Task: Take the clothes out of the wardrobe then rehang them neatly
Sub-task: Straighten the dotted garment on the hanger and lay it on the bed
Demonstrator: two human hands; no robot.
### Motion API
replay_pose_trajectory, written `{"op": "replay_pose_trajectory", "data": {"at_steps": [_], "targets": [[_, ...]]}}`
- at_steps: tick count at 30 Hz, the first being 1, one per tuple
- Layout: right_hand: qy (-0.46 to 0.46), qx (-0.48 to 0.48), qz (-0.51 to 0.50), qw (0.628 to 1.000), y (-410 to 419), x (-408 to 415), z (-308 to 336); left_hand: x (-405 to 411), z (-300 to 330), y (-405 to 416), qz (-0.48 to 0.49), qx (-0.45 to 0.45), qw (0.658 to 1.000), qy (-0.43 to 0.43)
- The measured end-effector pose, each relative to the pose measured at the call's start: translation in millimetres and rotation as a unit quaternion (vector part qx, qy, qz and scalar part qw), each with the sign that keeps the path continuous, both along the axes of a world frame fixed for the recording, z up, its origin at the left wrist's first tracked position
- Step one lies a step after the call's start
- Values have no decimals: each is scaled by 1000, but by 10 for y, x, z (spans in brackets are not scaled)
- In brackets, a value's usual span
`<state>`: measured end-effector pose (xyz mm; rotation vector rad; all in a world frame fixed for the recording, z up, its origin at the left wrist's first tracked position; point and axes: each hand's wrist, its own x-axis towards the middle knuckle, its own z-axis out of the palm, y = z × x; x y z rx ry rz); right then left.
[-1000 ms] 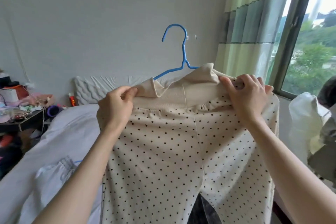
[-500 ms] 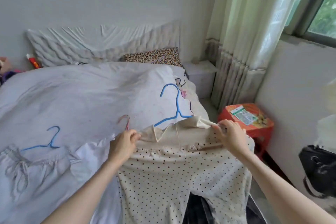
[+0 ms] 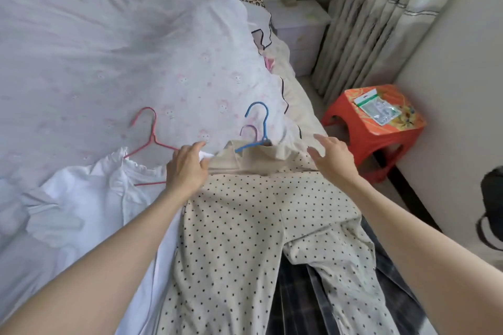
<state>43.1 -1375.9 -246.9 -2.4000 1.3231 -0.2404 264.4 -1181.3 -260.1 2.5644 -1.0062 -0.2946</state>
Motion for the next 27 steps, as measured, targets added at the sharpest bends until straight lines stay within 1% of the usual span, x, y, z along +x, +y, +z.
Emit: {"op": "replay_pose_trajectory", "data": {"at_steps": [2,4,7,9,11,14,17,23,27], "targets": [[7,22,22,999,116,-72,-97,-27,-102,131,-60,61,995,-55],[11,7,47,999,244,-187,-128,-85,-113,263,-98,91,987,-92],[41,-46,97,993,482,-397,-67,-272,-9,467,-115,81,986,-91],[44,-70,124,989,700,-531,34,-484,105,608,-132,35,987,-85],[33,-67,149,986,943,-668,164,-754,237,751,-145,5,987,-69],[13,-63,157,985,1308,-942,387,-1268,416,966,-166,23,986,-23],[-17,-71,121,990,1655,-1342,648,-1764,618,1178,-205,-1,979,-21],[-11,-65,12,998,2428,-2364,1146,-2525,1095,1594,-287,-25,957,-36],[20,-89,-88,992,3055,-3054,1306,-2992,1245,1781,-380,-31,922,-68]]}}
